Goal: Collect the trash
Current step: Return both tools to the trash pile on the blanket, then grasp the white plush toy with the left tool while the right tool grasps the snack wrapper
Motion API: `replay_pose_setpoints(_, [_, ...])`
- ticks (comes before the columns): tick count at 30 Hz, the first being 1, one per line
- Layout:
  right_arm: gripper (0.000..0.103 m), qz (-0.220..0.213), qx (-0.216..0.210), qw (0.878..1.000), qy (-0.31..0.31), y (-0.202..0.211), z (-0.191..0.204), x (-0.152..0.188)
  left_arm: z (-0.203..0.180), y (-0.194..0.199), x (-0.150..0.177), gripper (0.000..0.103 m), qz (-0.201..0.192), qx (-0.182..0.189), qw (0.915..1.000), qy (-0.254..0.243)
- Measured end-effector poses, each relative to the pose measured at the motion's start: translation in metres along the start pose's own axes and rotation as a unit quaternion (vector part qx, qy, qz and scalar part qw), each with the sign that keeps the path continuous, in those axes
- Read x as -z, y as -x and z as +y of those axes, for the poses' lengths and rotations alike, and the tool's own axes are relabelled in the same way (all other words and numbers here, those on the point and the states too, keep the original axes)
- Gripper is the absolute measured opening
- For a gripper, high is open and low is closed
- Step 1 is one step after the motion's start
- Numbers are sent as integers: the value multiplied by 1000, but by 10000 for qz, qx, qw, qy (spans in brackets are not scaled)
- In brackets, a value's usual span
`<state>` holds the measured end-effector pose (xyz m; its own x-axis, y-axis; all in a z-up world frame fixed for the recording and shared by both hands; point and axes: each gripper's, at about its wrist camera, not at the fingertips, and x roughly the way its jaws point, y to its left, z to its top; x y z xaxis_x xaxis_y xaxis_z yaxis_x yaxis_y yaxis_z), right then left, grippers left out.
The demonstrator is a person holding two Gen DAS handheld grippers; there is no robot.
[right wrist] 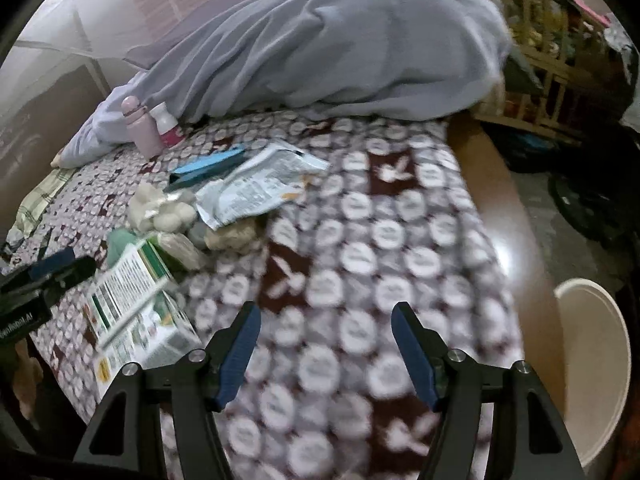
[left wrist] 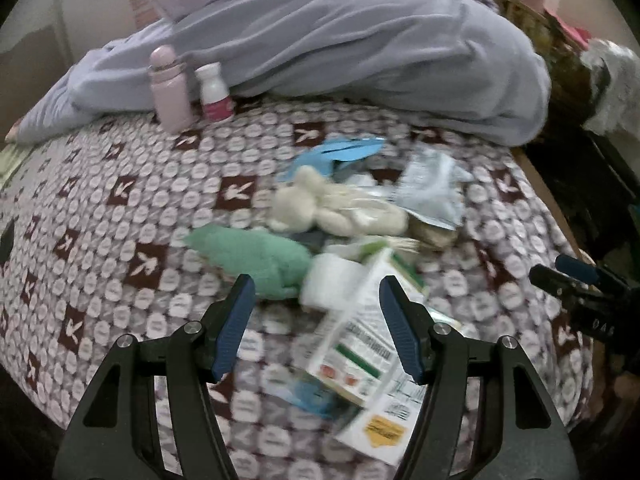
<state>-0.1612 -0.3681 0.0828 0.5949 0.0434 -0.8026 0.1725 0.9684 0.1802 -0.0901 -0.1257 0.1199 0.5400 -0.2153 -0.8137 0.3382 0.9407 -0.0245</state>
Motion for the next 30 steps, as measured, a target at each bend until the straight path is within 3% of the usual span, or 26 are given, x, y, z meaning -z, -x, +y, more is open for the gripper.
replay_pose_setpoints(8, [74,29,-470,9975,-534,-50,20,-60,31,-25,-24,63,162,234,9983,506])
replay_pose_setpoints(13, [79,182,-546,9947,-855,-89,24,-89,41,-57,-46,63,363,407,9949,850])
replay_pose_setpoints(22, [79,410,-738,9910,-1044,-135,24,-104,39,-106,-67,66,520,611,9926,908])
replay_pose_setpoints(26, [67,221,-806,9922,-927,-129,23,-102,33,-112,-69,65,528,852,9910,891])
replay_pose_setpoints(28, [63,122,-878,9926,-825,-120,24,-101,29,-114,-69,38,570,1121,9884,852])
replay_pose_setpoints(30, [61,-10,-915,9929,-758,-109,24,-100,26,-111,-70,36,572,1098,9890,807])
